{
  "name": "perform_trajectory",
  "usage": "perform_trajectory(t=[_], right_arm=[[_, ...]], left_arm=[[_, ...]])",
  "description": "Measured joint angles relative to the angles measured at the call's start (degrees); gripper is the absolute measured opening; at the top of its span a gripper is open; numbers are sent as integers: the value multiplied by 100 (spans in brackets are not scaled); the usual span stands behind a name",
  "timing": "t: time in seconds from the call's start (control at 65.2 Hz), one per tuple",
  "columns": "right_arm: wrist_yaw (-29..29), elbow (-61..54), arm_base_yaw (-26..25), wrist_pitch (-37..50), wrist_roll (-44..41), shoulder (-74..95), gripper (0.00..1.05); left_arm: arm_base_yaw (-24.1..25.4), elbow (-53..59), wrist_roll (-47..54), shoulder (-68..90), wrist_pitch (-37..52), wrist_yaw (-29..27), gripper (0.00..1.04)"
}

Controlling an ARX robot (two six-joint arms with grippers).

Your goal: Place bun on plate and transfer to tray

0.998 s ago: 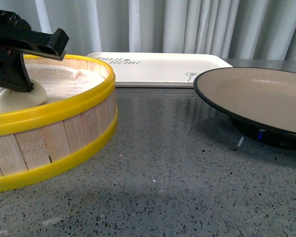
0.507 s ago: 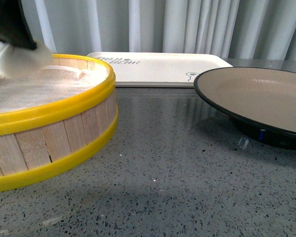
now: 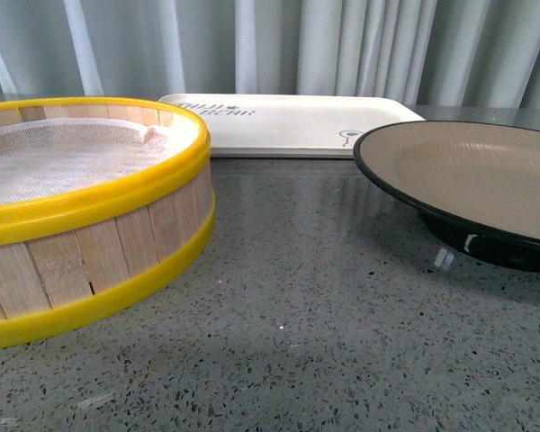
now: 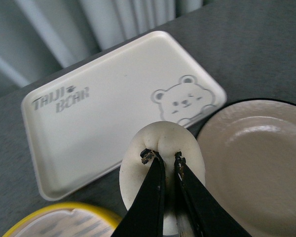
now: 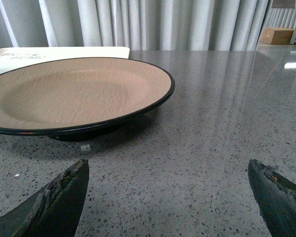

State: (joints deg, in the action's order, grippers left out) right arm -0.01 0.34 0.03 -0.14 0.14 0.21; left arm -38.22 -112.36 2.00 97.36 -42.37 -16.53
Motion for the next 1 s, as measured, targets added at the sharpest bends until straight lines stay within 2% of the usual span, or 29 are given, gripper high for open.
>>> perform_trajectory(t=[0.123, 0.322, 0.614, 0.998], right_arm=[[0, 0, 0, 0, 0, 0, 96], [-2, 0, 0, 0, 0, 0, 96], [0, 0, 0, 0, 0, 0, 96], [0, 0, 0, 2, 0, 0, 96]], left_arm=[[-470, -308, 68, 595, 50, 28, 4], [-857, -297, 192, 1187, 437, 114, 4], [-1102, -66, 433, 1401, 643, -46, 4], [-1167, 125, 719, 1917, 678, -256, 4]])
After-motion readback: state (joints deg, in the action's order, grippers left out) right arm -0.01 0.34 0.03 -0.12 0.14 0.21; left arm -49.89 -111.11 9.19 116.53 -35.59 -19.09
